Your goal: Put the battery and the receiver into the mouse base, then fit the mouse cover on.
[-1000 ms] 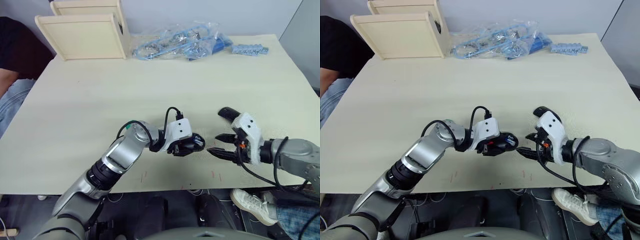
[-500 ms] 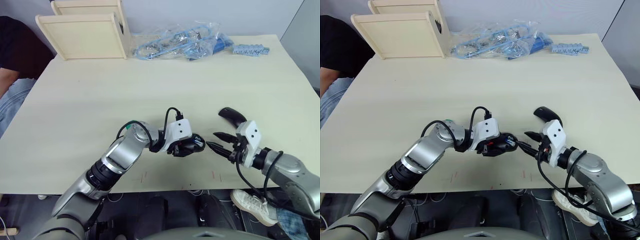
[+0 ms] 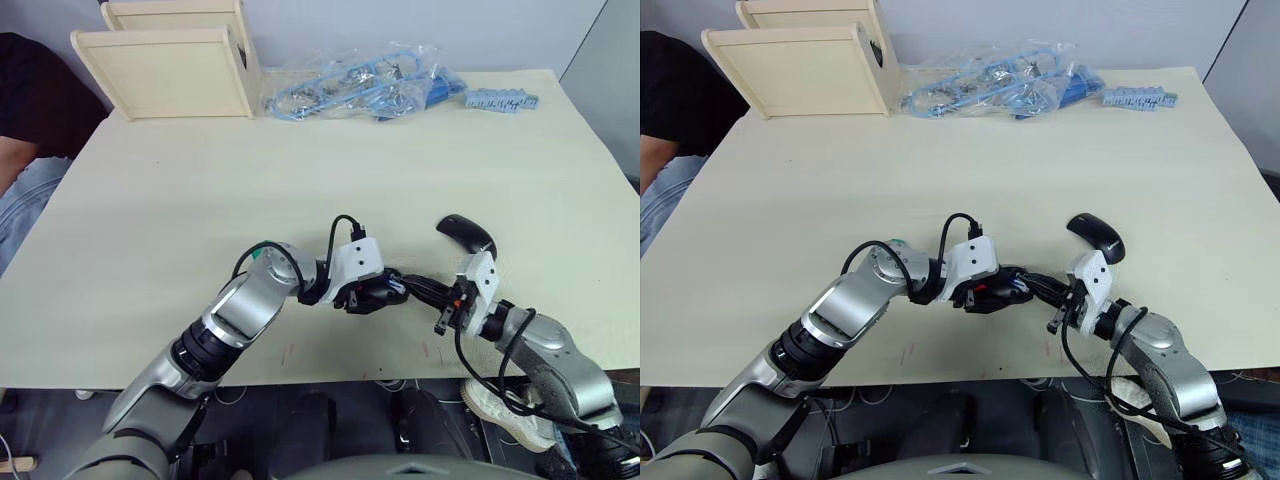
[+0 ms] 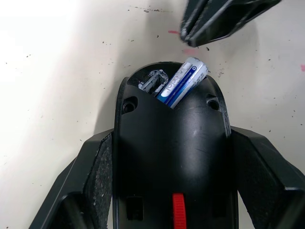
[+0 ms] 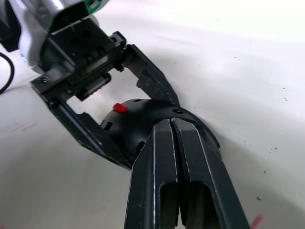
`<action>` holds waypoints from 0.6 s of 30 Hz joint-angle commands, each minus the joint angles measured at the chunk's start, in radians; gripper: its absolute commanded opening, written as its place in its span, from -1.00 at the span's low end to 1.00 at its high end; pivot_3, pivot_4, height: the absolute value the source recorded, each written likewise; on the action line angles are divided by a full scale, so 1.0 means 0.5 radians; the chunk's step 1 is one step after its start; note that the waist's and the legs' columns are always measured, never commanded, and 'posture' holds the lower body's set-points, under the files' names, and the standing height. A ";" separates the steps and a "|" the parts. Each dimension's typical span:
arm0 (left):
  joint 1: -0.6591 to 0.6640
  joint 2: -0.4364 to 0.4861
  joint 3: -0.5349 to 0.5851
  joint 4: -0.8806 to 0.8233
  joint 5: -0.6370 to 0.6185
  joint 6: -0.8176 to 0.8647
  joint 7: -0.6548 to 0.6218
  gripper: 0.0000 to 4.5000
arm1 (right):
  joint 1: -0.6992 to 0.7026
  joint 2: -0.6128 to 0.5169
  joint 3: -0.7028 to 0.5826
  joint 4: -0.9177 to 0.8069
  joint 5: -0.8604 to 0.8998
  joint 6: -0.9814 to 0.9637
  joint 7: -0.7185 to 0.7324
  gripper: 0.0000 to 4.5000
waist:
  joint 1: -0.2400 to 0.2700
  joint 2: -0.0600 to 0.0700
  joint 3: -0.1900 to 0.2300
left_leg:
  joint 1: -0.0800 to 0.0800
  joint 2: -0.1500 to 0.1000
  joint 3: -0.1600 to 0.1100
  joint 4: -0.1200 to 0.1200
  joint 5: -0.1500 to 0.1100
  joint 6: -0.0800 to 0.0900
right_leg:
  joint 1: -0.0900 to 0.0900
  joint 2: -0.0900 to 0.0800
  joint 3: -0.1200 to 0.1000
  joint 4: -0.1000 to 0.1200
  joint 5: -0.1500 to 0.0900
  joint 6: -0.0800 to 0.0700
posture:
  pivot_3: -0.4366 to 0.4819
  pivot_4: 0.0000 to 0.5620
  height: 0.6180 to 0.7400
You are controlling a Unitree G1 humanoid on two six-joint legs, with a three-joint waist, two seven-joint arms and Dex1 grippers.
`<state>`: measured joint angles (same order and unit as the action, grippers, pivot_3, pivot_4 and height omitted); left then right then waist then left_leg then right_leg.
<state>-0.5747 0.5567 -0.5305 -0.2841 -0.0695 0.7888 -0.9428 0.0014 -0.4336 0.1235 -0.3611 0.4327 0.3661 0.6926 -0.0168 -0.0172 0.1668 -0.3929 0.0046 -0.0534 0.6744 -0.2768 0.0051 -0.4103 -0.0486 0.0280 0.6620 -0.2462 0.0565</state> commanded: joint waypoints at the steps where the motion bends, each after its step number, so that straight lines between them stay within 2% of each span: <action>1: 0.047 0.019 -0.062 0.009 -0.001 0.031 -0.030 0.31 | -0.017 0.016 0.076 0.092 -0.115 -0.095 0.018 -0.98 | 0.001 0.000 0.000 | 0.000 0.000 0.000 0.000 0.000 0.000 | 0.000 0.000 0.000 0.000 0.000 0.000 | -0.05 -0.47 1.00; 6: 0.048 0.023 -0.056 0.010 -0.001 0.036 -0.029 0.31 | 0.001 0.002 0.205 0.256 -0.273 -0.097 0.024 -0.98 | -0.003 0.001 -0.002 | 0.002 0.000 0.001 0.000 0.000 0.000 | 0.001 0.000 0.001 0.000 0.000 0.000 | -0.05 -0.47 1.00; 12: 0.053 0.017 -0.057 0.001 -0.003 0.051 -0.023 0.31 | -0.021 -0.030 0.386 0.459 -0.481 -0.008 0.009 -0.98 | -0.010 -0.006 -0.017 | 0.028 0.002 0.005 -0.010 0.000 0.000 | 0.020 0.002 0.005 -0.002 -0.004 -0.004 | -0.05 -0.47 1.00; 15: 0.053 0.014 -0.056 0.005 -0.004 0.053 -0.021 0.31 | -0.037 -0.002 0.361 0.525 -0.474 0.013 -0.009 -0.98 | -0.024 -0.011 -0.032 | 0.036 0.003 0.003 -0.011 -0.001 0.000 | 0.028 0.004 0.004 -0.002 -0.005 -0.007 | -0.05 -0.47 1.00; 18: 0.062 0.019 -0.052 0.008 0.003 0.047 -0.017 0.31 | -0.047 0.012 0.221 0.409 -0.353 -0.018 -0.001 -0.98 | -0.030 -0.011 -0.036 | 0.041 0.004 0.002 -0.012 -0.001 0.000 | 0.034 0.004 0.003 -0.002 -0.006 -0.008 | -0.05 -0.47 1.00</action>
<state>-0.5584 0.5631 -0.5286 -0.2744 -0.0643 0.8089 -0.9377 -0.0537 -0.4177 0.2364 -0.2165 0.2606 0.2904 0.6960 -0.0317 -0.0226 0.1490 -0.3717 0.0065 -0.0521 0.6684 -0.2772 0.0052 -0.3929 -0.0466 0.0295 0.6609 -0.2493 0.0524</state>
